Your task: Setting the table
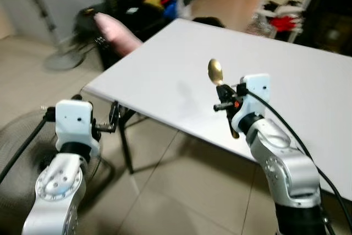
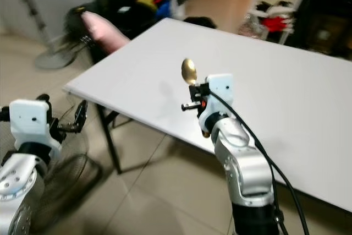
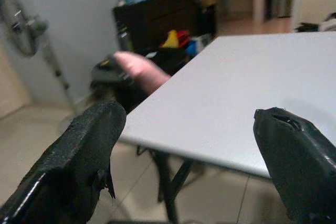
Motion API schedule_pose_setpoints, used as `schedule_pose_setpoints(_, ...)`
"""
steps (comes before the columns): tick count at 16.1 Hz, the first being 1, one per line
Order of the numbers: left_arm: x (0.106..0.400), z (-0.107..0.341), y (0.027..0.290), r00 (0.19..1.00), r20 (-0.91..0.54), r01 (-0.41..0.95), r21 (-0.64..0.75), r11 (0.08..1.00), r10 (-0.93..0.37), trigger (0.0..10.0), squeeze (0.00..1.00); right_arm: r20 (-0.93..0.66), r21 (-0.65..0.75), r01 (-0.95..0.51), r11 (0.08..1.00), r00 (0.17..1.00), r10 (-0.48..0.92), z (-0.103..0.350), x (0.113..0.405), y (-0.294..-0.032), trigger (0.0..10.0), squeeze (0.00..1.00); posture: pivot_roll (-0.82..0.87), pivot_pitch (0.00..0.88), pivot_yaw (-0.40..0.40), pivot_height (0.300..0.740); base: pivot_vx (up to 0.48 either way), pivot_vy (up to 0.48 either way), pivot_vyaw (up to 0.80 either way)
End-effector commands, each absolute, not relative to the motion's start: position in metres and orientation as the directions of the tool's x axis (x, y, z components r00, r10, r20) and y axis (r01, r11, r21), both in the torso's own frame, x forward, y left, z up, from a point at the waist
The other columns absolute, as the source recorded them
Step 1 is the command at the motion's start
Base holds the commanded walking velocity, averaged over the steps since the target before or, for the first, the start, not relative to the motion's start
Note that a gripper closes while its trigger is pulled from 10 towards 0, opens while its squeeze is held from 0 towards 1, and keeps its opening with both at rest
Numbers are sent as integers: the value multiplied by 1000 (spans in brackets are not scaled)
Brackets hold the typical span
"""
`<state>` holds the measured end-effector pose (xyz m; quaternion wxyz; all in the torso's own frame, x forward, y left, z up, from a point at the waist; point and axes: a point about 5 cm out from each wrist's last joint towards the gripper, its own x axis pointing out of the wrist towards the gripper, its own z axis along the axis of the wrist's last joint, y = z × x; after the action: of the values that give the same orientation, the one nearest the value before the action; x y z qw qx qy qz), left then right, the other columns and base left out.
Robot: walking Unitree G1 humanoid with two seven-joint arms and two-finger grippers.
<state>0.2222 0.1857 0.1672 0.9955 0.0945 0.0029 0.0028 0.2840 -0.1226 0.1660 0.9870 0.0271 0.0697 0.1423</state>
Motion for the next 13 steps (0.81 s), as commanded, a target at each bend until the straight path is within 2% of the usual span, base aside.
schedule_pose_setpoints(1, 223, 169, 180, 1000, -1, 21, 184, 983, -21, 10000, 0, -124, 64, -244, 968, 960, 250, 168, 285, -132, 10000, 0, -65, 0, 28, 740, 390, 0, -800)
schedule_pose_setpoints(9, 224, 166, 178, 999, -5, 42, 179, 983, -42, 10000, 0, -135, 47, -237, 970, 961, 242, 167, 283, -134, 10000, 0, -80, 0, 37, 740, 391, 0, -788)
schedule_pose_setpoints(13, 228, 163, 176, 999, -6, 50, 172, 984, -50, 10000, 0, -143, 34, -233, 972, 961, 235, 165, 282, -137, 10000, 0, -94, 0, 44, 740, 389, 0, 0)
